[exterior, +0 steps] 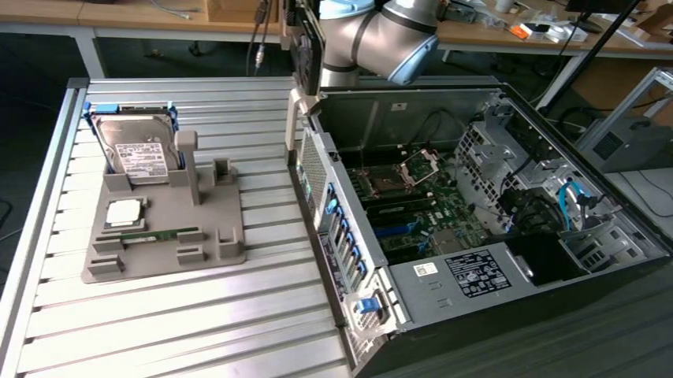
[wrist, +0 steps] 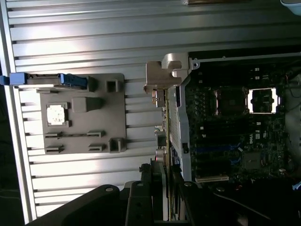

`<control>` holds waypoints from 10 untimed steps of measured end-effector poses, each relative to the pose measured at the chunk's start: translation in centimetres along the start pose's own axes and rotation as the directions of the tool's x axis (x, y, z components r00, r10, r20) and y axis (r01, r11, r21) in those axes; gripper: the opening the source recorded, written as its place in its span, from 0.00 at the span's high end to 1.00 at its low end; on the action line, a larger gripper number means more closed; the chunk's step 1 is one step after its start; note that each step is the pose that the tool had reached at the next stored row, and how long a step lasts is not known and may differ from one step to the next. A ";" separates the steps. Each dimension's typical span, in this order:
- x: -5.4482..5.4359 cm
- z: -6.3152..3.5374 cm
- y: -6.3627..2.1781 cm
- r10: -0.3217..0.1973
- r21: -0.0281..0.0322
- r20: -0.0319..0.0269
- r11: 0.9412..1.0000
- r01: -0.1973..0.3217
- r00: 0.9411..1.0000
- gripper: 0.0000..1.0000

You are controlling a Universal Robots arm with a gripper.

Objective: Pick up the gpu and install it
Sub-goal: 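Pick up the gpu and move the gpu toward the slot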

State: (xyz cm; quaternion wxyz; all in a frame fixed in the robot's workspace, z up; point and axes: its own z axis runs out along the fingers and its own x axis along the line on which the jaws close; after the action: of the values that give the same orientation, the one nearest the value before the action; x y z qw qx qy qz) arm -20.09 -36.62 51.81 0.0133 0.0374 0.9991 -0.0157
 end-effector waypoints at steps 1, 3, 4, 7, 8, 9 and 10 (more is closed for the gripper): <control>-0.1 0.05 0.01 0.000 0.001 0.000 1.000 0.000 1.000 0.73; -0.3 0.14 0.02 0.000 0.003 0.000 1.000 0.000 1.000 0.73; -0.3 0.19 0.02 0.000 0.004 0.000 1.000 0.000 1.000 0.73; -0.6 0.37 0.03 0.000 0.007 0.001 1.000 0.000 1.000 0.73; -0.6 0.42 0.03 0.000 0.008 0.001 1.000 0.000 1.000 0.73; -0.7 0.46 0.03 0.000 0.009 0.001 1.000 0.000 1.000 0.73; -0.8 0.51 0.03 0.000 0.010 0.001 1.000 0.000 1.000 0.73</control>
State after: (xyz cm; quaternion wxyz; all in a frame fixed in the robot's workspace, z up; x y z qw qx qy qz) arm -19.32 -36.66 51.33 0.0135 0.0374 0.9990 -0.0206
